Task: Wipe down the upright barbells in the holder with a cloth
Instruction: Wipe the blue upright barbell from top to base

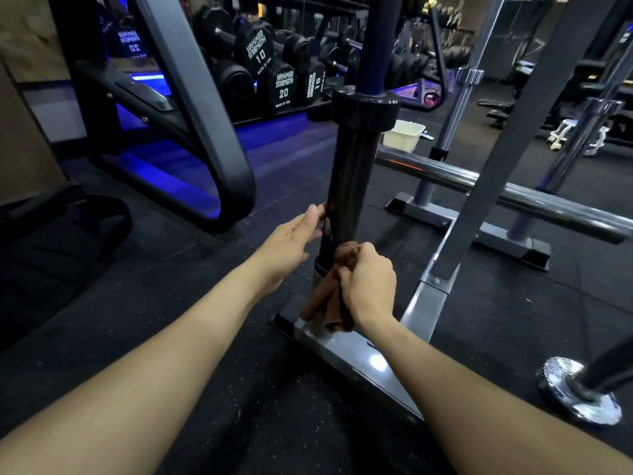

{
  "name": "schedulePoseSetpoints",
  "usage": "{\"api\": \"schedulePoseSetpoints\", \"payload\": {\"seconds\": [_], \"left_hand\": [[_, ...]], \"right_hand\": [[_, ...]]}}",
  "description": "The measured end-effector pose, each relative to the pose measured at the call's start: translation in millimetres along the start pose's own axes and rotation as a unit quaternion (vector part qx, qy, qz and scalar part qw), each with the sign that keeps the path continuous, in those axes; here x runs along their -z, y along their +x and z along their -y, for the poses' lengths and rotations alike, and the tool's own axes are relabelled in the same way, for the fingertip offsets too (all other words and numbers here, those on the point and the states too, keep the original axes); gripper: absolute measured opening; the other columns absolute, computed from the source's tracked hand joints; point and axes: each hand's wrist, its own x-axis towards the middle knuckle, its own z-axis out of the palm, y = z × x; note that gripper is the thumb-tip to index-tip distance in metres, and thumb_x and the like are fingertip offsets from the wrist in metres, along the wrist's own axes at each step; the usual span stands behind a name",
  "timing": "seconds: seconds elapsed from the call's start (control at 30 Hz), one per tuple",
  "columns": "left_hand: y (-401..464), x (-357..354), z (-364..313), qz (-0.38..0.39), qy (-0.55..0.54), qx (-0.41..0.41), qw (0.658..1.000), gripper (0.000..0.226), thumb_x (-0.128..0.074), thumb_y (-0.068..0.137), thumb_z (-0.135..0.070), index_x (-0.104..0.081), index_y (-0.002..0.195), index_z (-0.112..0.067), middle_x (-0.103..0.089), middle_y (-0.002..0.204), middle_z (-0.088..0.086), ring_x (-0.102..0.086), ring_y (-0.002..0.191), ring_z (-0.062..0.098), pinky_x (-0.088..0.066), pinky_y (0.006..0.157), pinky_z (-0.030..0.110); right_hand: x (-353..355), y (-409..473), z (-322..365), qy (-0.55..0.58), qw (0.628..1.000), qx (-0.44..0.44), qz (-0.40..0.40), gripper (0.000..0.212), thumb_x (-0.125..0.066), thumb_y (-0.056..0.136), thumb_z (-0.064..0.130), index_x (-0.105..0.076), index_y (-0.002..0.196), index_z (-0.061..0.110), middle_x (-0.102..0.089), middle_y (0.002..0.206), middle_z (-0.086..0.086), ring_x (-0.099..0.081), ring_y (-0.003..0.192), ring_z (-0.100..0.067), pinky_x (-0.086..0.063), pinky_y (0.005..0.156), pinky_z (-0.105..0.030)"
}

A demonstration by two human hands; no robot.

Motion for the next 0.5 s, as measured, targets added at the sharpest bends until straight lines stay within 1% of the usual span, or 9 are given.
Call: {"api": "schedulePoseSetpoints", "payload": {"seconds": [0.07,0.13,0.2,0.27,0.33,0.4,0.43,0.47,0.5], "left_hand": [[2,1,0,0.000,0.003,0.004,1.000,0.050,-0.025,0.097,-0.051,-0.037,0.142,-0.032,-0.042,0.139,-0.016,-0.040,0.127,0.006,-0.030,0.107,0.039],[2,1,1,-0.001,0.007,0.005,1.000,0.048,-0.025,0.098,-0.050,-0.037,0.142,-0.034,-0.040,0.143,-0.014,-0.041,0.124,0.003,-0.031,0.103,0.036],[3,2,4,0.000,0.006,-0.001,1.000,0.047,-0.025,0.098,-0.050,-0.037,0.142,-0.035,-0.040,0.143,-0.015,-0.041,0.120,0.001,-0.031,0.102,0.035],[4,3,7,0.001,0.000,-0.002,1.000,0.048,-0.026,0.097,-0.051,-0.037,0.142,-0.036,-0.041,0.141,-0.017,-0.041,0.121,0.001,-0.031,0.103,0.037],[5,4,10,0.006,-0.004,-0.005,1.000,0.052,-0.028,0.094,-0.054,-0.037,0.142,-0.035,-0.041,0.143,-0.017,-0.042,0.122,0.002,-0.031,0.104,0.037],[6,5,11,0.011,-0.006,-0.003,1.000,0.054,-0.028,0.093,-0.053,-0.037,0.142,-0.034,-0.041,0.144,-0.016,-0.042,0.123,0.002,-0.031,0.103,0.037],[6,5,12,0.012,-0.008,-0.003,1.000,0.051,-0.027,0.095,-0.051,-0.037,0.142,-0.034,-0.042,0.143,-0.016,-0.042,0.123,0.002,-0.031,0.103,0.037],[6,5,12,0.012,-0.010,-0.003,1.000,0.049,-0.026,0.097,-0.049,-0.037,0.142,-0.034,-0.044,0.139,-0.018,-0.042,0.122,0.002,-0.031,0.103,0.037],[6,5,12,0.012,-0.012,-0.004,1.000,0.047,-0.025,0.098,-0.048,-0.037,0.142,-0.035,-0.045,0.135,-0.020,-0.042,0.121,0.001,-0.030,0.103,0.037]], "right_hand": [[2,-8,7,-0.028,0.999,0.035,-0.014,0.020,-0.059,0.089,0.019,-0.055,0.106,0.009,-0.061,0.100,-0.012,-0.055,0.097,-0.030,-0.039,0.076,-0.034],[1,-12,9,-0.025,0.998,0.050,-0.026,0.019,-0.058,0.090,0.018,-0.057,0.107,0.010,-0.061,0.097,-0.010,-0.053,0.096,-0.028,-0.037,0.074,-0.033],[-5,-10,6,-0.007,0.999,0.033,-0.036,0.018,-0.057,0.090,0.018,-0.057,0.107,0.013,-0.061,0.097,-0.009,-0.055,0.094,-0.027,-0.036,0.071,-0.032],[-10,-2,-1,0.035,0.999,-0.010,-0.025,0.018,-0.060,0.089,0.023,-0.057,0.105,0.014,-0.063,0.098,-0.009,-0.056,0.095,-0.029,-0.036,0.071,-0.032],[-11,8,-10,0.086,0.996,-0.028,-0.002,0.025,-0.067,0.086,0.029,-0.059,0.102,0.012,-0.066,0.098,-0.012,-0.057,0.098,-0.032,-0.042,0.076,-0.035],[-7,17,-17,0.089,0.996,-0.014,0.027,0.032,-0.075,0.079,0.032,-0.062,0.100,0.011,-0.068,0.098,-0.011,-0.060,0.097,-0.031,-0.047,0.083,-0.038],[-3,21,-20,0.088,0.995,-0.006,0.043,0.035,-0.078,0.075,0.032,-0.064,0.100,0.012,-0.069,0.099,-0.010,-0.062,0.097,-0.028,-0.048,0.084,-0.035],[0,24,-22,0.094,0.994,-0.003,0.058,0.037,-0.080,0.073,0.031,-0.066,0.102,0.013,-0.070,0.100,-0.008,-0.063,0.098,-0.025,-0.047,0.083,-0.029],[3,26,-23,0.104,0.992,-0.003,0.067,0.039,-0.081,0.072,0.030,-0.066,0.104,0.013,-0.071,0.102,-0.006,-0.063,0.099,-0.022,-0.044,0.080,-0.021]]}}
